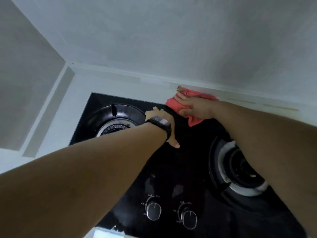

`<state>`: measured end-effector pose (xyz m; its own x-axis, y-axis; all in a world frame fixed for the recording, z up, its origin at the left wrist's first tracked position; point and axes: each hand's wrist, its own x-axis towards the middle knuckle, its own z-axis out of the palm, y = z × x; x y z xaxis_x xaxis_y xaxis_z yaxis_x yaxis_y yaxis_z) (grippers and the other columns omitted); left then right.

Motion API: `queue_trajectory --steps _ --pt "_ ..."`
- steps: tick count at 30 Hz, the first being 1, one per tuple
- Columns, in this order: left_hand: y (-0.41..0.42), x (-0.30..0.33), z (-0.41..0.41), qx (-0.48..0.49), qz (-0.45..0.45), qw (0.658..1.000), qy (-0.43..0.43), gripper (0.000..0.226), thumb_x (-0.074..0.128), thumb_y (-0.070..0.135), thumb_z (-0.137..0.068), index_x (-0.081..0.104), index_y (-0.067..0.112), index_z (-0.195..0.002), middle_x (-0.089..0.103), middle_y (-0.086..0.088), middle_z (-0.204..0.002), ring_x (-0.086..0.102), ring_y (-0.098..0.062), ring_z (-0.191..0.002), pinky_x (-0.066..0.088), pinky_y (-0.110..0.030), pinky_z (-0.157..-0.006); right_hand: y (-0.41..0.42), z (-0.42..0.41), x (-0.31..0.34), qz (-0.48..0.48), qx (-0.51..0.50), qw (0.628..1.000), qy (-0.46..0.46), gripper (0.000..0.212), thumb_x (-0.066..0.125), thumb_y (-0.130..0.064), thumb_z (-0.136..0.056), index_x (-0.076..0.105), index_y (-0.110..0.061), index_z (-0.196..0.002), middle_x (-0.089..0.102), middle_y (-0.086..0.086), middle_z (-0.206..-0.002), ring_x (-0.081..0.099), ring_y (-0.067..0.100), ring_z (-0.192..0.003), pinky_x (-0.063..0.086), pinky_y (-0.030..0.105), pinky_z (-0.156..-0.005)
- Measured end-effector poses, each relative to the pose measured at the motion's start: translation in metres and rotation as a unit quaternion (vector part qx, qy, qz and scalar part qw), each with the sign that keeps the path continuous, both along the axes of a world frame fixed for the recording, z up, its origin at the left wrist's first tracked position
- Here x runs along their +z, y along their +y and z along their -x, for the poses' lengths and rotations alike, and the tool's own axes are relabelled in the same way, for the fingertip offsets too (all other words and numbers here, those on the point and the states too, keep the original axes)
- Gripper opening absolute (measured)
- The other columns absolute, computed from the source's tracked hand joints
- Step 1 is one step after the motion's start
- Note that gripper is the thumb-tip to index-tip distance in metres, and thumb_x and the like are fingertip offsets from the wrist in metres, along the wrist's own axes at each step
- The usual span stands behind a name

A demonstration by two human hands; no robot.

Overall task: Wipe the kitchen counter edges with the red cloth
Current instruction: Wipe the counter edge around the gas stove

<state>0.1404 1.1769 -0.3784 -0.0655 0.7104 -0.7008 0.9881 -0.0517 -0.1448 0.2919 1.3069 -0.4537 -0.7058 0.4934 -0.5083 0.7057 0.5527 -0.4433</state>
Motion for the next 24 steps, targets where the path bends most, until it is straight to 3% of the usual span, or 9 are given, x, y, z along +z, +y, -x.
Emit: queue_trajectory --steps 1,3,12,16,18,20,24 --pt "-0.002 -0.003 -0.006 -0.002 0.016 1.0 0.018 0.123 0.072 0.088 -0.059 0.044 0.011 -0.151 0.026 -0.021 -0.164 0.023 -0.046 -0.151 0.036 -0.055 -0.114 0.0 -0.009 0.0 0.0 0.002 1.0 -0.008 0.079 0.053 -0.049 -0.103 0.008 -0.032 -0.165 -0.012 -0.01 -0.172 0.001 0.02 -0.159 0.007 0.047 -0.13" --pt "-0.003 -0.006 -0.01 0.0 0.005 0.999 0.033 0.132 0.074 0.087 -0.057 0.035 0.008 -0.156 0.012 -0.024 -0.168 0.01 -0.05 -0.152 0.026 -0.057 -0.12 0.002 -0.032 -0.002 0.003 -0.008 1.0 -0.024 0.082 0.052 -0.054 -0.102 0.003 -0.034 -0.165 -0.016 -0.01 -0.17 -0.002 0.022 -0.159 0.005 0.049 -0.13" --pt "-0.012 0.002 -0.012 0.01 -0.044 0.999 0.008 0.119 0.074 0.082 -0.064 0.046 0.003 -0.148 0.024 -0.022 -0.164 0.026 -0.045 -0.148 0.038 -0.047 -0.111 0.008 -0.12 0.007 0.008 -0.037 0.998 -0.059 0.086 0.057 -0.05 -0.101 -0.001 -0.037 -0.163 -0.032 -0.019 -0.157 -0.006 0.022 -0.159 0.005 0.044 -0.13" --pt "-0.005 -0.01 -0.018 0.082 -0.057 0.995 -0.03 0.15 0.07 0.087 -0.063 0.0 -0.003 -0.16 -0.007 -0.026 -0.168 -0.001 -0.045 -0.155 0.011 -0.051 -0.127 0.003 -0.114 0.01 -0.004 -0.038 0.997 -0.063 0.083 0.057 -0.043 -0.103 0.003 -0.03 -0.165 -0.031 -0.018 -0.157 -0.002 0.018 -0.158 0.007 0.039 -0.13" --pt "0.01 -0.011 -0.023 0.053 -0.036 0.998 -0.012 0.145 0.073 0.087 -0.059 0.017 -0.001 -0.159 -0.001 -0.028 -0.167 -0.003 -0.045 -0.155 0.013 -0.056 -0.125 0.001 -0.112 0.012 -0.004 -0.045 0.997 -0.061 0.082 0.057 -0.041 -0.104 0.004 -0.028 -0.165 -0.026 -0.014 -0.162 -0.005 0.015 -0.157 0.005 0.036 -0.13" --pt "0.02 -0.005 -0.026 0.047 -0.015 0.999 -0.007 0.126 0.08 0.082 -0.055 0.044 0.008 -0.15 0.017 -0.025 -0.165 0.009 -0.044 -0.153 0.028 -0.057 -0.119 -0.003 -0.102 0.015 -0.007 -0.04 0.998 -0.053 0.081 0.057 -0.04 -0.104 0.005 -0.027 -0.165 -0.019 -0.01 -0.168 -0.006 0.014 -0.157 0.003 0.032 -0.128" --pt "0.025 -0.005 -0.032 0.054 -0.008 0.998 0.004 0.113 0.086 0.075 -0.054 0.053 0.013 -0.143 0.028 -0.021 -0.161 0.02 -0.042 -0.149 0.036 -0.054 -0.114 -0.006 -0.065 0.013 -0.036 -0.003 0.999 -0.019 0.077 0.054 -0.039 -0.105 0.01 -0.024 -0.166 -0.011 -0.004 -0.172 -0.003 0.016 -0.159 0.003 0.028 -0.125"
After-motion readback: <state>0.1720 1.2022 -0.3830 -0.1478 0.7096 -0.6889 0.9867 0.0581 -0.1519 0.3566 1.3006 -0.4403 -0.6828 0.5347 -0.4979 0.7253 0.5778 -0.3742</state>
